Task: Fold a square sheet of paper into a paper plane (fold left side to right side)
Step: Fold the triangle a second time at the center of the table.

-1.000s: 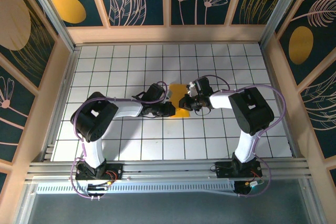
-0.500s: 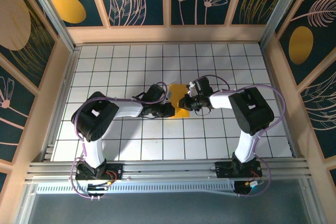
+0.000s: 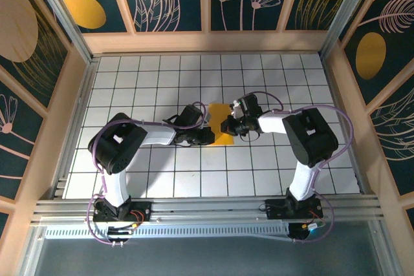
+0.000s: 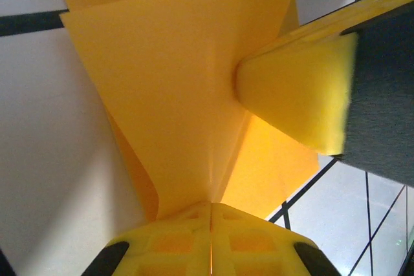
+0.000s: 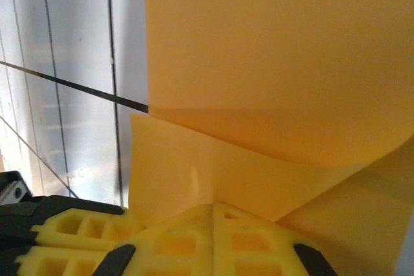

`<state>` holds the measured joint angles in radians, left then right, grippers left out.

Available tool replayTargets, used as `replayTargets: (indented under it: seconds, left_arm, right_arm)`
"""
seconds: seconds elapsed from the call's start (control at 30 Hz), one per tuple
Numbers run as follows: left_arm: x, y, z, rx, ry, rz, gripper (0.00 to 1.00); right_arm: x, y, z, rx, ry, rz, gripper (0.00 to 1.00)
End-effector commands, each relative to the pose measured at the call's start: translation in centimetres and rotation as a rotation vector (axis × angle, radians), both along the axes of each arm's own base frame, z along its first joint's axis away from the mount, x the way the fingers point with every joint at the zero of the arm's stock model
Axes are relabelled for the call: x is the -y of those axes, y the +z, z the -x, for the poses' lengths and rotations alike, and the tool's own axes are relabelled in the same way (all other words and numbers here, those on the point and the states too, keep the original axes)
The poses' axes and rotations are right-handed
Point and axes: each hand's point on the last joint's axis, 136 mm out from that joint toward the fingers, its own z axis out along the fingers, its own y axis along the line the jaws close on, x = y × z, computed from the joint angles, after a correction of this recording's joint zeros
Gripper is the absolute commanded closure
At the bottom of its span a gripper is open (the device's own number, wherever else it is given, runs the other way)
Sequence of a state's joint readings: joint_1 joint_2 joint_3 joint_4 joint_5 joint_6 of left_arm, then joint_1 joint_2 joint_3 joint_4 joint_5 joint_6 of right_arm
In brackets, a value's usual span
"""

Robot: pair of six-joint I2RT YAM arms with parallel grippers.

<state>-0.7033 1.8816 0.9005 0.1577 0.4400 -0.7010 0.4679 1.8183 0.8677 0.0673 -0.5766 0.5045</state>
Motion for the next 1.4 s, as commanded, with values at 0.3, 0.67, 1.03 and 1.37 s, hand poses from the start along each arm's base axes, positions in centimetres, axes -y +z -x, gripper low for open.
replayTargets:
  seconds: [0.3,0.67,1.03,1.37]
  left_arm:
    - [-1.8,-2.7,1.5,-0.049,0.003,-0.100,0.95]
    - [-2.5,-3.3,1.6,-0.066,0.022,-0.140,0.96]
    - [-3.1,-4.4,2.3,-0.098,0.026,-0.170,0.97]
    - [-3.1,-4.8,2.4,-0.106,0.027,-0.166,0.97]
  right_arm:
    - [-1.7,0.8,1.4,0.024,0.026,-0.044,1.00]
    - [-0.1,-2.2,1.2,0.024,-0.002,0.089,1.00]
    - [1.9,-2.4,-0.9,0.061,-0.042,0.159,1.00]
    - [5.1,-2.5,-3.4,0.068,-0.123,0.169,1.00]
